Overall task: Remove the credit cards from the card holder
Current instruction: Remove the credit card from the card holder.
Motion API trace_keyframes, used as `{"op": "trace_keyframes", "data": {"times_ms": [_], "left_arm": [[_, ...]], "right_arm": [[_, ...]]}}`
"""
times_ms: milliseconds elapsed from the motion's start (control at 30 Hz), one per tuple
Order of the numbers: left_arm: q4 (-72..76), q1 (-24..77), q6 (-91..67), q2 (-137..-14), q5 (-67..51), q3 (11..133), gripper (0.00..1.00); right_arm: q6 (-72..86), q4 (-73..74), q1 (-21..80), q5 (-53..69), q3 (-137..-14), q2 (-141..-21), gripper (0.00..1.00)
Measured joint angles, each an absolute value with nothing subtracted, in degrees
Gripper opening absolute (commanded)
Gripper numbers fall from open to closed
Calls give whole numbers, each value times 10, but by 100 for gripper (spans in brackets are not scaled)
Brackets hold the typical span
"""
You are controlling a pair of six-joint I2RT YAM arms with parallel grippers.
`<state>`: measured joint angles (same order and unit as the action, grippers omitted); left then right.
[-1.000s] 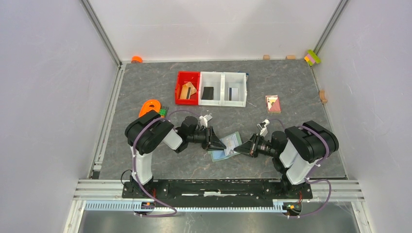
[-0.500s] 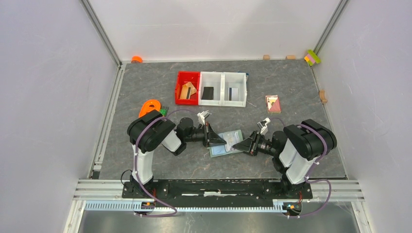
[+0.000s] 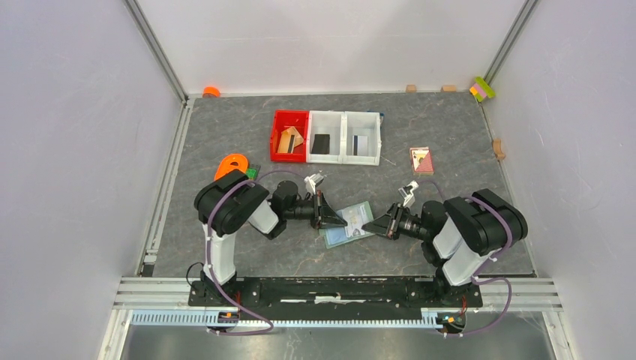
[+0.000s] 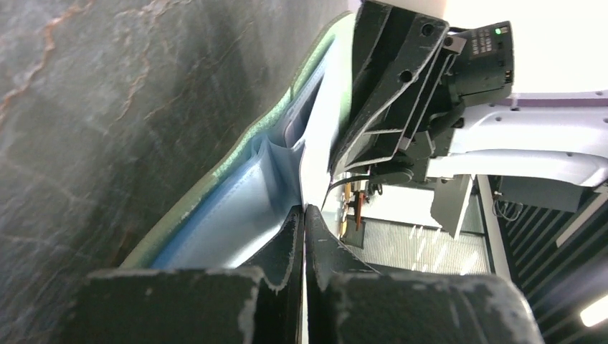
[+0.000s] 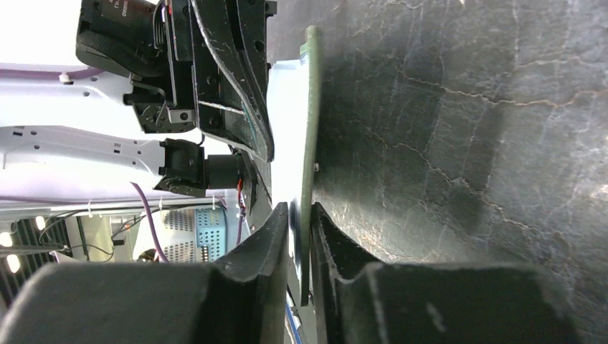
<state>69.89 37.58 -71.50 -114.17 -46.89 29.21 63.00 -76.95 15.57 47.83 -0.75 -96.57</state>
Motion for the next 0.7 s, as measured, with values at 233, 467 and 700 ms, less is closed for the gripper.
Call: {"op": "trace_keyframes", "data": {"times_ms": [233,467,700], "left_arm": [[533,376,-637,-1082,-464,303,2],[416,376,-571,-1038,-450,319,2],[358,372,-537,-1036,-442,323,2]], "right_arm": [[579,-685,156,478,-20,-940,0],[519,-584,156,473,-41,-907,0],[453,-473,155,454,-60,-865,0]]}}
